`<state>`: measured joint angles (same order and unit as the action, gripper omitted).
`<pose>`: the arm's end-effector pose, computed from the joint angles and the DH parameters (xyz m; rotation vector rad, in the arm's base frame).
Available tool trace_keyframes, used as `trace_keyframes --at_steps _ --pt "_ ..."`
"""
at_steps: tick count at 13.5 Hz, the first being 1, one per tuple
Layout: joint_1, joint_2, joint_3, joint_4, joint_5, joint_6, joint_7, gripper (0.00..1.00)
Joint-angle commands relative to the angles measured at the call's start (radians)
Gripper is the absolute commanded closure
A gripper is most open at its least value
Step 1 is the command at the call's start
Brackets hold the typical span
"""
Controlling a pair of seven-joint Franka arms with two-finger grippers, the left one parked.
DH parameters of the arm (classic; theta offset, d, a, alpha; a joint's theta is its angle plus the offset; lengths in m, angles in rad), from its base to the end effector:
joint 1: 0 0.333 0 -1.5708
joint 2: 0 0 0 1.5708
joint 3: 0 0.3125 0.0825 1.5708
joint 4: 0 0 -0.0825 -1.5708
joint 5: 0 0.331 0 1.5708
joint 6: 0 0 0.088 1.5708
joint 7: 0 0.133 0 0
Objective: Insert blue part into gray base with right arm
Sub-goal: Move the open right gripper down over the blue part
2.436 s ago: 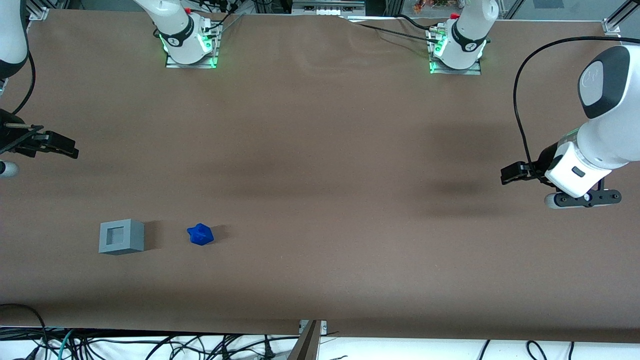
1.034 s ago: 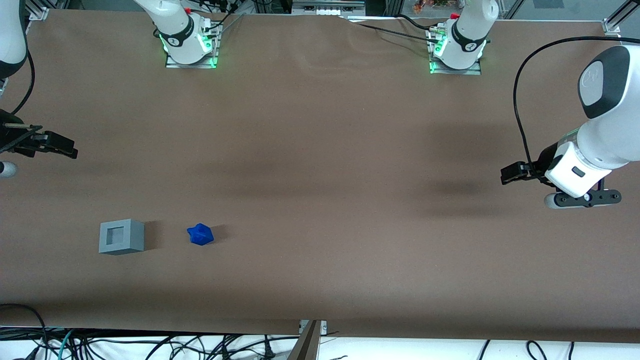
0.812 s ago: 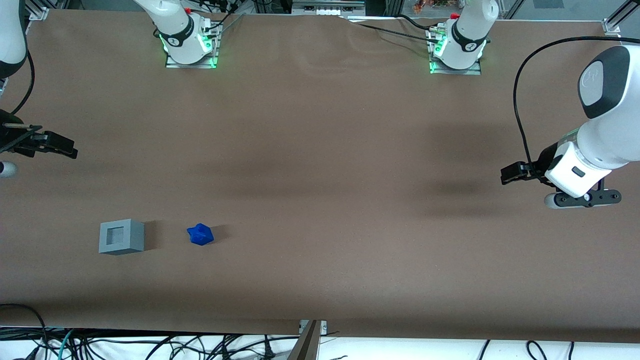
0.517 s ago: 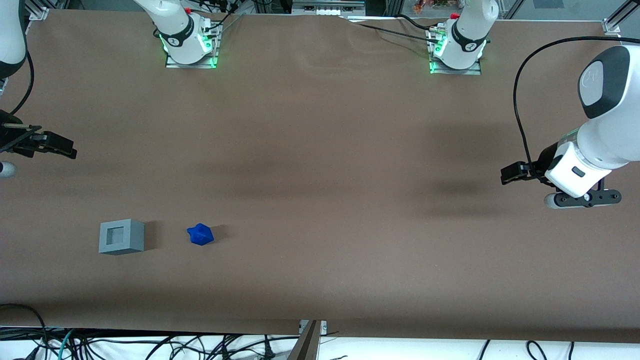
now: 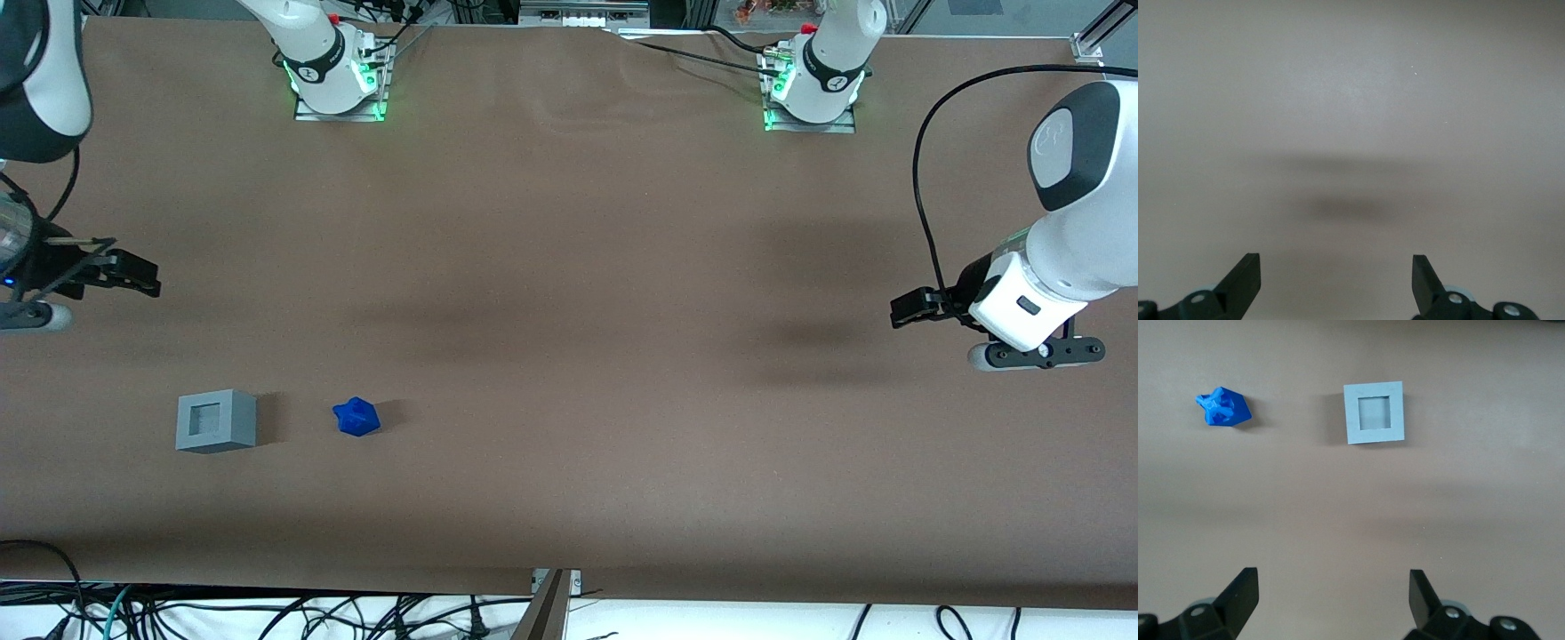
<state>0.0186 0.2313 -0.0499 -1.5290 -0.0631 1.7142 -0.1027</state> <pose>0.5739 -0.0228 0.5005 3.0675 0.1272 -0.0778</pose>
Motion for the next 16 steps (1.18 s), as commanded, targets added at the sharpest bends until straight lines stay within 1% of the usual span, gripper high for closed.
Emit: trace_keyframes --at_steps 1,3,6,8,9,11,13,14,16 --pt "0.004 0.042 0.002 0.018 -0.011 0.022 -0.022 0.0" --pt "0.047 0.086 0.004 0.026 -0.004 0.097 -0.015 0.01" --pt "0.125 0.195 0.005 0.046 0.0 0.292 -0.008 0.01" --pt "0.185 0.259 0.011 0.053 0.005 0.395 -0.006 0.01" --pt "0.201 0.296 0.013 0.056 0.006 0.453 -0.008 0.01" --pt "0.201 0.35 0.048 0.058 0.006 0.536 -0.003 0.01" --pt "0.199 0.388 0.051 0.059 0.008 0.577 0.003 0.01" --pt "0.199 0.402 0.051 0.059 0.022 0.579 0.003 0.01" --pt "0.19 0.439 0.051 0.059 0.083 0.579 -0.009 0.01"
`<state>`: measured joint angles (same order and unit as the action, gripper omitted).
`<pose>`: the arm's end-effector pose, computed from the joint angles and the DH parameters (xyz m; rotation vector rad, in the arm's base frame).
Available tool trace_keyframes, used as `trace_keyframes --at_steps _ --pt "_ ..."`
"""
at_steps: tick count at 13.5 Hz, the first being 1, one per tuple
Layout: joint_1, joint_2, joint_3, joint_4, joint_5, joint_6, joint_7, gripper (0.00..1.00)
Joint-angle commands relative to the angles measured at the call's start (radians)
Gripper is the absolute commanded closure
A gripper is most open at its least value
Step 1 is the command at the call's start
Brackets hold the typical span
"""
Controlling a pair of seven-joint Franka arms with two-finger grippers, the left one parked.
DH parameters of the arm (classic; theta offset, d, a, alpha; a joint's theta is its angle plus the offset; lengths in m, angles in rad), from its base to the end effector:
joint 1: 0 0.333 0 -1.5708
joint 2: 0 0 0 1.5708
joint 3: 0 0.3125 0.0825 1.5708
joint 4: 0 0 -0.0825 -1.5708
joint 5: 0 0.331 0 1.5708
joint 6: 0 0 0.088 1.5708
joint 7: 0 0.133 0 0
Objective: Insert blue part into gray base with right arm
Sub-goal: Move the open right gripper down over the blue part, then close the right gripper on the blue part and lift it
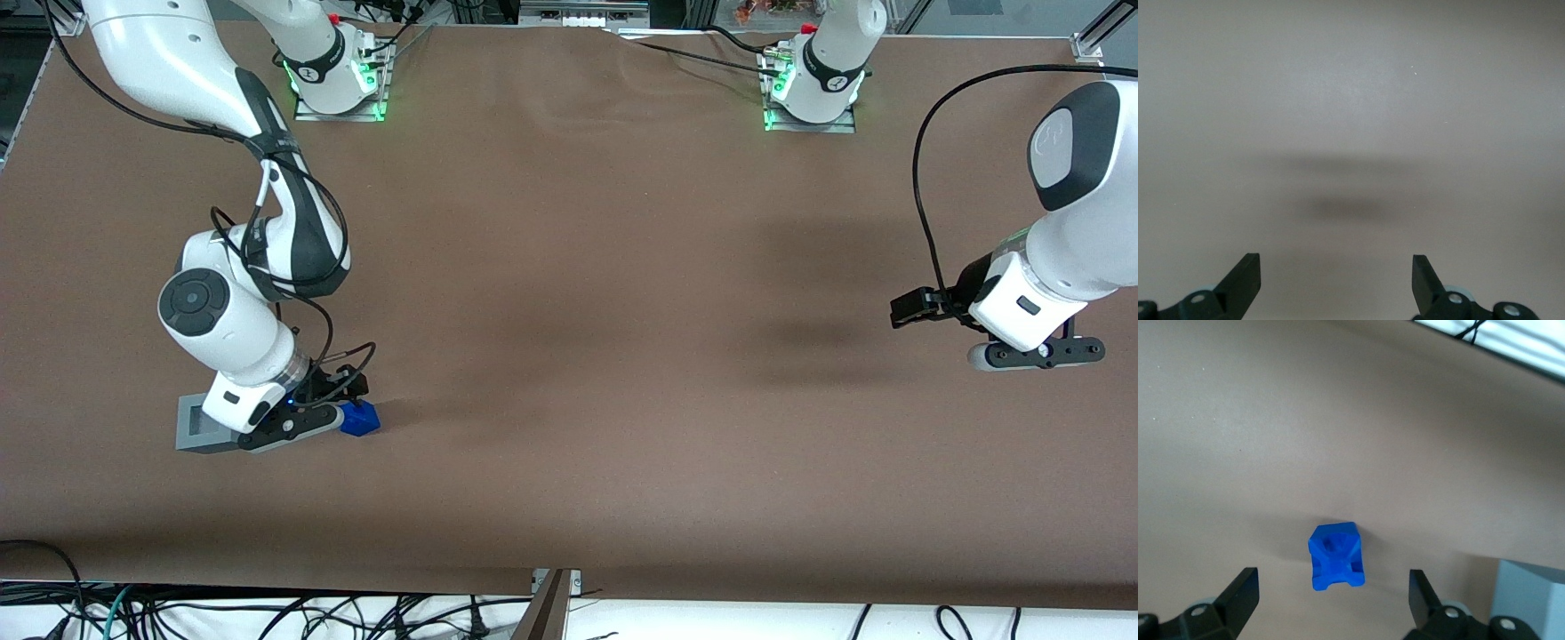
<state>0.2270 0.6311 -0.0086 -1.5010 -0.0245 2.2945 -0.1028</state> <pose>0.6672 0.1481 0.3133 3.0716 0.5241 0.2554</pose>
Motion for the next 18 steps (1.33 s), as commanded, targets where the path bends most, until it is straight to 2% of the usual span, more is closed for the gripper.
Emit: trace_keyframes --at_steps 1,7,15,16,18 --pt "-0.02 0.054 0.01 0.031 0.047 0.0 -0.032 0.01" --pt "-0.02 0.116 0.009 0.03 0.048 0.131 -0.086 0.01" --pt "-0.02 0.133 0.009 0.028 0.048 0.132 -0.107 0.01" --pt "-0.02 0.137 0.009 0.028 0.048 0.132 -0.107 0.05" --pt "-0.018 0.14 0.01 0.027 0.048 0.132 -0.107 0.26"
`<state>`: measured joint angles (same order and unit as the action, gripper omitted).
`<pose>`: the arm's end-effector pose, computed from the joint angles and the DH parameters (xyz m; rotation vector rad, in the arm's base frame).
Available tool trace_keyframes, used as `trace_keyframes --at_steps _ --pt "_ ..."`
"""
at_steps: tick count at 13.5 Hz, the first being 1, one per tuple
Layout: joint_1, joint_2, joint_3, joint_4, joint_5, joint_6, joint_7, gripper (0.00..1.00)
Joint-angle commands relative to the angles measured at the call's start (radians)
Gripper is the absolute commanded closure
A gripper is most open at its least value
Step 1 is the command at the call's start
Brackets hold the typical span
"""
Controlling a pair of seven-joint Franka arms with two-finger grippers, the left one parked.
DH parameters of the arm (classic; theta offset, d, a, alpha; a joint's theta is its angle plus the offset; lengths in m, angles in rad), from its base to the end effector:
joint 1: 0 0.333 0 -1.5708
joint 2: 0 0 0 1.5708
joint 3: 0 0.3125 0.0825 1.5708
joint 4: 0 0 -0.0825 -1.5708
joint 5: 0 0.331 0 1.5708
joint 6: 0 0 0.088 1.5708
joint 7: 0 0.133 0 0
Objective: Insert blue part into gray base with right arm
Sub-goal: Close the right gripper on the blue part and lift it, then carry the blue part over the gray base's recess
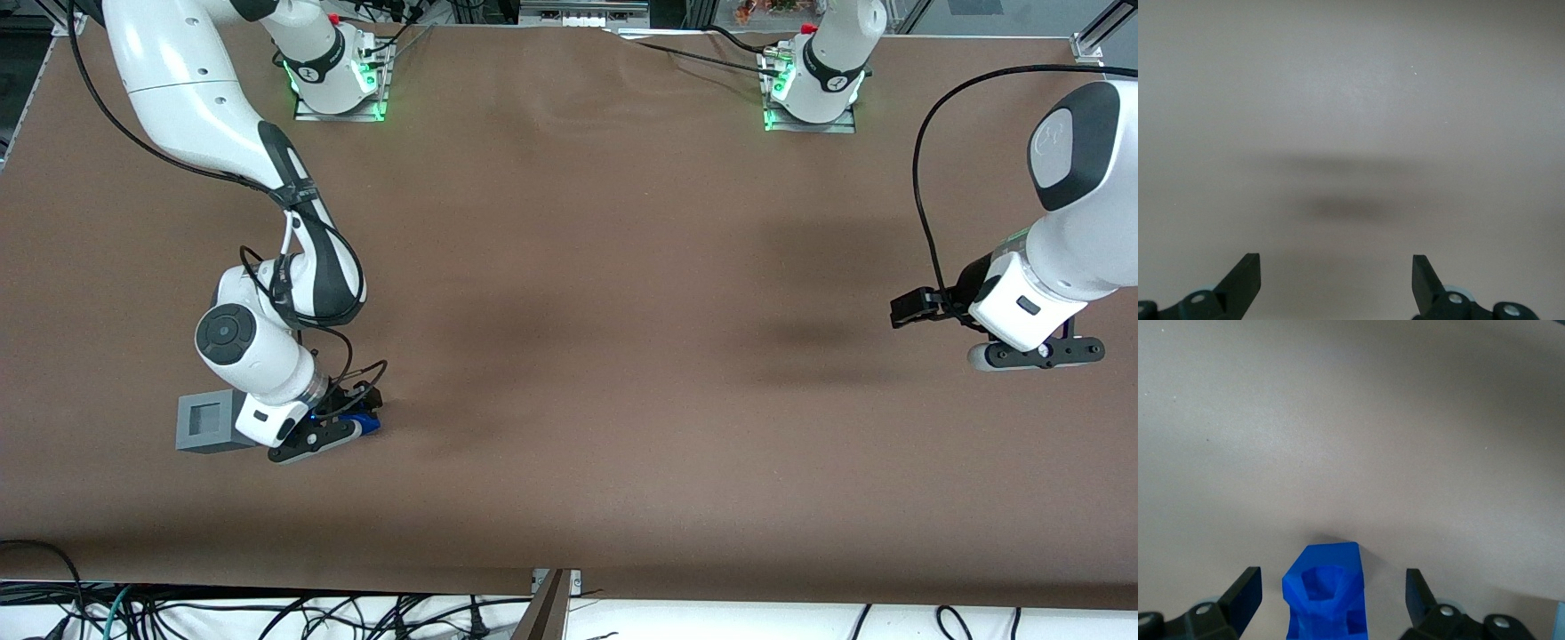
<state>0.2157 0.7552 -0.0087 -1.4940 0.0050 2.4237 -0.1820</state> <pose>0.6785 0.1437 0.2448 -3.0708 -0.6040 -0.2738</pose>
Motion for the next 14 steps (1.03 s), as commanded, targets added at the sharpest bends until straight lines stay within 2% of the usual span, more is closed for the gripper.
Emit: trace_keyframes --at_steps 1,3,6,8,11,14 --pt "-0.006 0.016 0.009 0.02 0.018 0.003 -0.03 0.38" --pt "-0.004 0.015 0.01 0.023 0.015 0.0 -0.031 0.52" --pt "-0.002 0.006 0.01 0.024 0.012 -0.009 -0.031 0.62" --pt "-0.009 -0.022 0.006 0.059 0.018 -0.09 -0.03 0.62" --pt "-0.079 -0.027 -0.022 0.269 0.01 -0.375 -0.021 0.62" --pt "-0.113 -0.03 -0.129 0.322 0.006 -0.43 -0.045 0.62"
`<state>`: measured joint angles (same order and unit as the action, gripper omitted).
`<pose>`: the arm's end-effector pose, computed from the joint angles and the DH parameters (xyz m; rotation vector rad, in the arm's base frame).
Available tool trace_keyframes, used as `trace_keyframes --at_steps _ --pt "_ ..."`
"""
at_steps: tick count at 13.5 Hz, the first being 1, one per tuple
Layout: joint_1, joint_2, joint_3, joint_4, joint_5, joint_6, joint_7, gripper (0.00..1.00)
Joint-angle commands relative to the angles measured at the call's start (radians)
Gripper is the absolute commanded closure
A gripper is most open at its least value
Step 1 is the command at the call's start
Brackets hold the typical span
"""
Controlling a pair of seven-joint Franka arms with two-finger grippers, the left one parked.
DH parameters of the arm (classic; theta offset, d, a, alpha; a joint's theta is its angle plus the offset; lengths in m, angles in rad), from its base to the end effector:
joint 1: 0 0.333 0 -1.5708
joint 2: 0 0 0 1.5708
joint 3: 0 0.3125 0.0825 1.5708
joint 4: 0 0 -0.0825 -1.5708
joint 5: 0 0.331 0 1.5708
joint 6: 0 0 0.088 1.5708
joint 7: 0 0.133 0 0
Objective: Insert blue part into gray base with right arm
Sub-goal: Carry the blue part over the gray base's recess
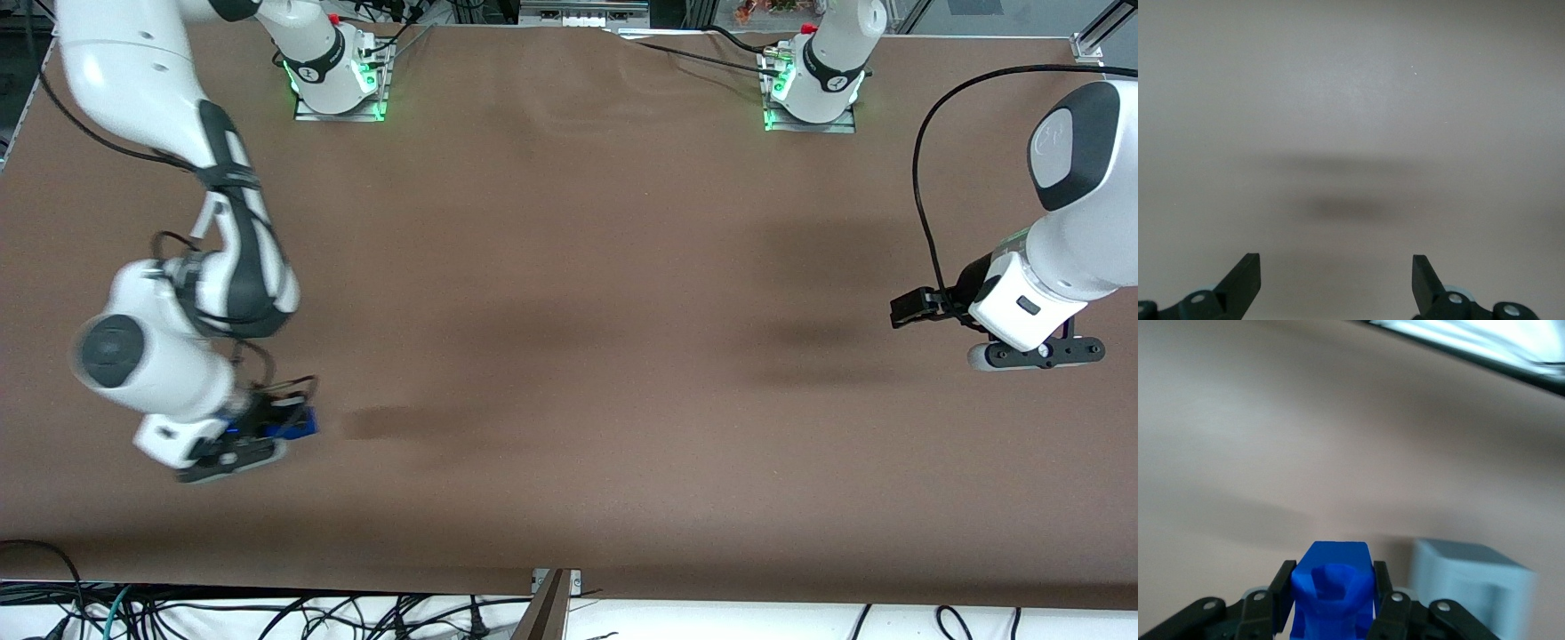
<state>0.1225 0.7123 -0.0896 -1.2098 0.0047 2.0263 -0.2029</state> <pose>0.7060 0.0404 0.3574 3.0501 0.3968 0.1569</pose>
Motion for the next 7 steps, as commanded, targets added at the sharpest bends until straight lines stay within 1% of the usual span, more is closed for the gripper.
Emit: trace_keyframes --at_steps 1,2,4,7 --pt "-0.041 0.013 -0.064 0.038 0.011 -0.023 -0.065 0.62" --pt "-0.072 0.015 -0.061 0.038 0.017 -0.02 -0.088 0.62" --pt "-0.112 0.016 -0.052 0.039 0.018 0.014 -0.082 0.62" --pt "-0.129 0.035 -0.052 0.038 0.073 0.06 -0.078 0.63"
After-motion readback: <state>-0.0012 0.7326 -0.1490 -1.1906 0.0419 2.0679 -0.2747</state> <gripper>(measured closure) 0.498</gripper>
